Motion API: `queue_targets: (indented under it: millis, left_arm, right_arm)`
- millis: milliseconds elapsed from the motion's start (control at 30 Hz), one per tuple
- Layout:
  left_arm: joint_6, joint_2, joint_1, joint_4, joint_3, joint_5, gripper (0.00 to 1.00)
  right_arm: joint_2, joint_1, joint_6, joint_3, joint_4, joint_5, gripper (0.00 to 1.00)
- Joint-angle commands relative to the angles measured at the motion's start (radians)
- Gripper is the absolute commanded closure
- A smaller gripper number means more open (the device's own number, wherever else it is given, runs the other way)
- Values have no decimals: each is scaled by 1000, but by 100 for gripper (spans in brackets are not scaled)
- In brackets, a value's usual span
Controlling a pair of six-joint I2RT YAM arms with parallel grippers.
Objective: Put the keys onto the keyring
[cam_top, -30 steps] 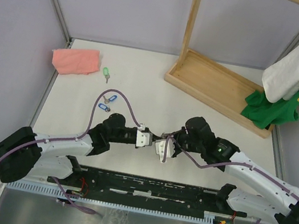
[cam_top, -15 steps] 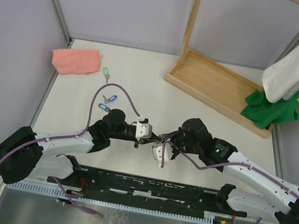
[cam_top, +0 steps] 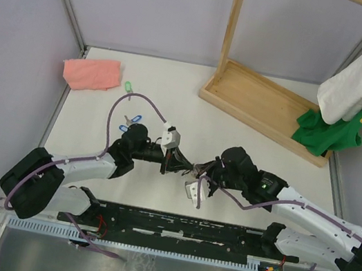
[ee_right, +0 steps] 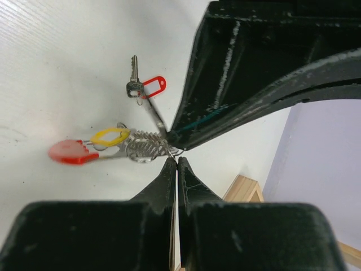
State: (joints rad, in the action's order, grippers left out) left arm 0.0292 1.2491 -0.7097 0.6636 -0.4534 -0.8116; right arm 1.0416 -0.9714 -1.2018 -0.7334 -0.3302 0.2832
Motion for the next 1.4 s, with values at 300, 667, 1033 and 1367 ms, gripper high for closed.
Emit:
queue_targets:
  millis: [300,667,1033,1367]
  left_arm:
    - [157,-29,47,182,48,59,97]
    - [169,22,38,220,77,57,97]
    - [190,3,27,132,27,109,97]
    - [240,3,4,47,-47,114,97]
  right_arm:
    - [-138,25,344,126,316,71,99]
    - [-138,83,789,217,606,-2,99]
    - [-110,89,657,172,403,5,93]
    - [-45,89,538,86,242,64,82]
